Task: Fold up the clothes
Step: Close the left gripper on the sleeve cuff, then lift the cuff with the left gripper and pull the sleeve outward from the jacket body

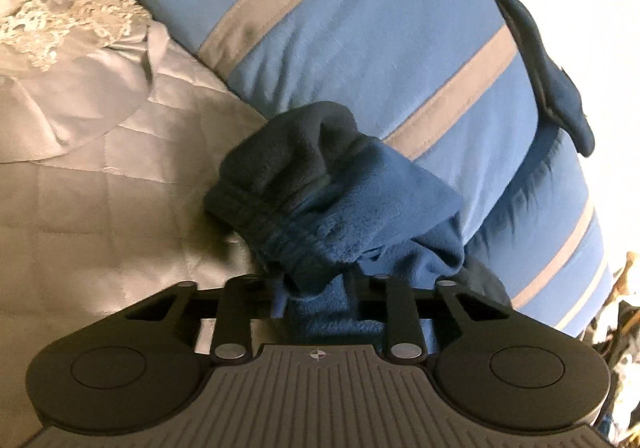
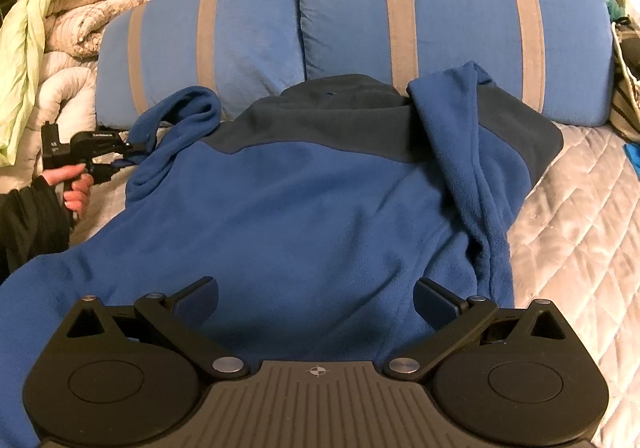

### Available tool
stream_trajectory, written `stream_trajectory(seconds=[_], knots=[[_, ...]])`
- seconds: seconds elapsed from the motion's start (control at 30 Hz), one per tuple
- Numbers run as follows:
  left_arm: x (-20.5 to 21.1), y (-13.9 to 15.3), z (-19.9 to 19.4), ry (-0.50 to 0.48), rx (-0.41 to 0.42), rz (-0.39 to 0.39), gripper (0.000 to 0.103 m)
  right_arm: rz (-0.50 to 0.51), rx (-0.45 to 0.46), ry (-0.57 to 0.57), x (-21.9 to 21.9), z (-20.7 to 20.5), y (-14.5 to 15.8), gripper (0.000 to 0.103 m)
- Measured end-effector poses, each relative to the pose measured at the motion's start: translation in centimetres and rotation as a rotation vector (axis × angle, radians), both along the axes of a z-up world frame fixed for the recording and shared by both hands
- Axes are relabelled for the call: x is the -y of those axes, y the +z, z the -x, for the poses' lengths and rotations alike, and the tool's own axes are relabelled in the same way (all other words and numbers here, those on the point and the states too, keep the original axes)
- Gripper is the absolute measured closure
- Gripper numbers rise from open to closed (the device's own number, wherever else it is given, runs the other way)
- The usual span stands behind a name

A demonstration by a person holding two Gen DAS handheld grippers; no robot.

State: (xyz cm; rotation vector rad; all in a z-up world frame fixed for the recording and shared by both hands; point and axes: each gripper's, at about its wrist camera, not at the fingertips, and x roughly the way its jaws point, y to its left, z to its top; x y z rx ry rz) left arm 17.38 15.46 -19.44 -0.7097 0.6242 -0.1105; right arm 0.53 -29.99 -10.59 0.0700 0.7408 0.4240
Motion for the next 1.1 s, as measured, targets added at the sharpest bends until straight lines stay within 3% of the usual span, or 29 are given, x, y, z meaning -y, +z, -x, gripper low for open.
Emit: stream_trajectory(seconds=[0.07,0.17,0.47,0.73,0.87,0.9,0.93,0.97,1.03,1.1], knots=[[-0.4,0.6,0.2,0.026,-0.026,-0.012,0.088,0.004,0.0,0.0,-0.1,0.0,0.0,0.0],[-1.2,2.0,0.6,0.051,-0.055,-0.08,0.091,0.006,0.0,0.0,-0.1,0.0,0.1,0.0],[-1.2,8.1,5.8,-0.072,-0.039,-0.467,0.094,0.022,-0.002,0.004,-0.2,0.1,0.2,0.0],[0.2,8.5,13.2,-0.149,-0.117,-0.625,0.094,0.043,0.013,-0.003,-0.4,0.4,0.2,0.0],[1.1,6.9,16.6,-0.201,-0.165,-0.609,0.09,0.053,0.016,-0.001,-0.4,0.5,0.3,0.0],[1.2,6.4,17.2,-0.205,-0.171,-0.587,0.086,0.053,0.016,-0.002,-0.4,0.5,0.3,0.0],[1.3,5.9,17.9,-0.209,-0.177,-0.564,0.075,0.054,0.016,-0.003,-0.4,0.5,0.3,0.0],[1.1,5.6,18.5,-0.205,-0.18,-0.528,0.066,0.053,0.016,-0.003,-0.4,0.6,0.3,0.0],[0.7,5.1,19.7,-0.195,-0.172,-0.437,0.059,0.053,0.016,-0.005,-0.3,0.6,0.4,0.0],[-0.3,4.6,20.8,-0.166,-0.149,-0.286,0.053,0.058,0.017,-0.004,-0.4,0.6,0.3,0.0]])
